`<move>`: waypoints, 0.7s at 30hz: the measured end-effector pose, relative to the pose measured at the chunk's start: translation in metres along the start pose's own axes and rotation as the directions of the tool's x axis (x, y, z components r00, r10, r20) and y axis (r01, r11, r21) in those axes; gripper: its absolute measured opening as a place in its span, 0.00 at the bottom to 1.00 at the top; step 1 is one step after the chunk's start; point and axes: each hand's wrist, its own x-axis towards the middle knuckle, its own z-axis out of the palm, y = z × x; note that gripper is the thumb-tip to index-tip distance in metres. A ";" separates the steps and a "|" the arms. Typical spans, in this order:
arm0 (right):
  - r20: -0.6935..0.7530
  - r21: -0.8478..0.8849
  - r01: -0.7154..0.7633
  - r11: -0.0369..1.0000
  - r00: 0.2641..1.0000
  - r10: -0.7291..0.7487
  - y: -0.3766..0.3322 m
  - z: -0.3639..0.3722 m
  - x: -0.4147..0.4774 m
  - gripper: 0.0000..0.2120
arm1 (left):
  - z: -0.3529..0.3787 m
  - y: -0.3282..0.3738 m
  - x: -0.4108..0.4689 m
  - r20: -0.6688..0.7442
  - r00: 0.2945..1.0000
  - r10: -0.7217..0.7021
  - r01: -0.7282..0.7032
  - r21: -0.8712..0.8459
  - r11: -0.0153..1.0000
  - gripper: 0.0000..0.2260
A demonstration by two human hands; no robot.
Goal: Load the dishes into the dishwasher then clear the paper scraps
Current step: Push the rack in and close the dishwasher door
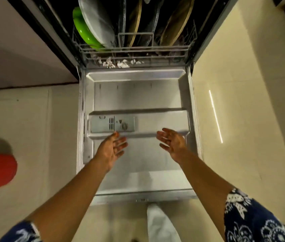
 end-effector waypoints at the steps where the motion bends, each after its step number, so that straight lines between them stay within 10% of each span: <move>1: -0.023 -0.002 -0.037 0.999 0.999 0.037 0.027 -0.014 -0.013 0.14 | -0.014 -0.031 -0.011 -0.006 0.999 -0.039 0.039 0.000 0.999 0.12; 11: -0.231 0.065 -0.318 0.946 0.917 0.324 0.251 -0.102 -0.061 0.15 | -0.101 -0.255 -0.044 -0.204 0.920 -0.334 0.311 -0.138 0.940 0.21; 21: -0.187 0.715 0.066 0.697 0.977 0.100 0.293 -0.113 0.020 0.39 | -0.095 -0.300 0.046 -0.111 0.986 -0.124 -0.010 -0.781 0.625 0.41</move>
